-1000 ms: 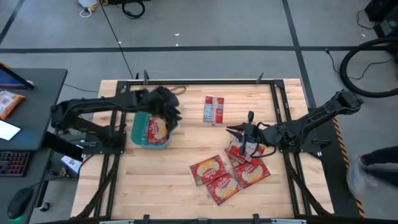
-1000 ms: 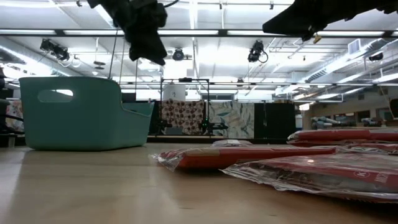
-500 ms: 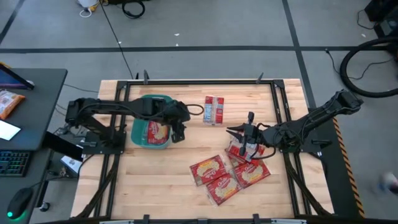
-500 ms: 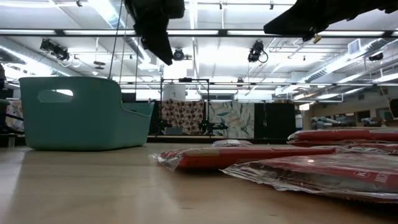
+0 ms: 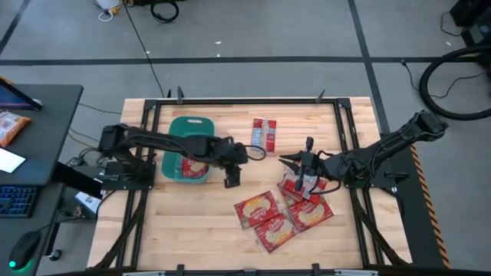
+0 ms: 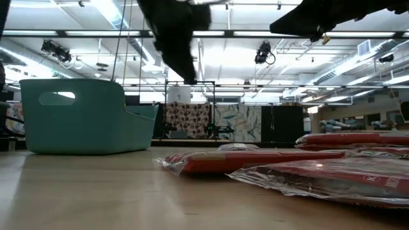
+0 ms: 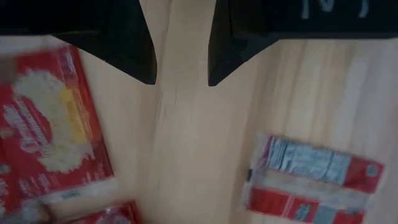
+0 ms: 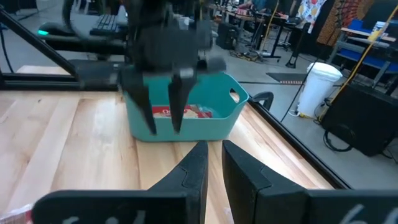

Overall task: Sort popcorn bags into baskets
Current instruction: Put the red popcorn bag into the green bin

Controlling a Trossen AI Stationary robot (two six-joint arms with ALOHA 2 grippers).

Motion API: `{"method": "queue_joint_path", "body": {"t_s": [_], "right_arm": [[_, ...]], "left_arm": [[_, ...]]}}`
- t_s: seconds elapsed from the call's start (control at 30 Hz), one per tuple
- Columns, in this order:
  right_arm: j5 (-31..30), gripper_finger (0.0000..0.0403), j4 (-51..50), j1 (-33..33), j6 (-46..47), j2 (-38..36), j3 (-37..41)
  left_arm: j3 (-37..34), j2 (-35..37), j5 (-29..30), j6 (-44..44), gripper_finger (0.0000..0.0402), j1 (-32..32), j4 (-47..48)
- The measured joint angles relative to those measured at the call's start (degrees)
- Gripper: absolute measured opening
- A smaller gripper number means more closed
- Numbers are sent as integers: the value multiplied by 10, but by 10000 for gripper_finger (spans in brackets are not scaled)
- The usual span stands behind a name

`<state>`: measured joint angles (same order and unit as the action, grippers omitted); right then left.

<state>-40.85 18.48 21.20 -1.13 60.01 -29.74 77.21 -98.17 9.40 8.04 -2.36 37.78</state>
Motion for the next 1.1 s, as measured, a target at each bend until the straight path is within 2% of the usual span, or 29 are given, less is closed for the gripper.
{"method": "queue_joint_path", "body": {"t_s": [0.1, 0.23, 0.37, 0.63, 0.83, 0.93, 1.1], "right_arm": [[0, 52, 4, 0, 0, 0, 0], [0, 52, 3, 0, -2, 0, 0], [0, 52, 0, 0, -6, 0, 0], [-1, 52, -1, 0, -10, 0, 0], [0, 52, 4, 0, -12, 0, 0], [0, 52, 3, 0, -15, 0, 0], [0, 52, 3, 0, -15, 0, 0]], "left_arm": [[0, -46, 17, -31, 149, 5, -52], [0, -101, 101, -109, 149, 12, -112], [-1, -144, 135, -166, 149, 30, -171], [-1, -188, 135, -204, 149, 73, -255], [0, -202, 110, -211, 151, 91, -306], [0, -215, 98, -219, 166, 91, -330], [-1, -228, 81, -223, 218, 91, -340]]}}
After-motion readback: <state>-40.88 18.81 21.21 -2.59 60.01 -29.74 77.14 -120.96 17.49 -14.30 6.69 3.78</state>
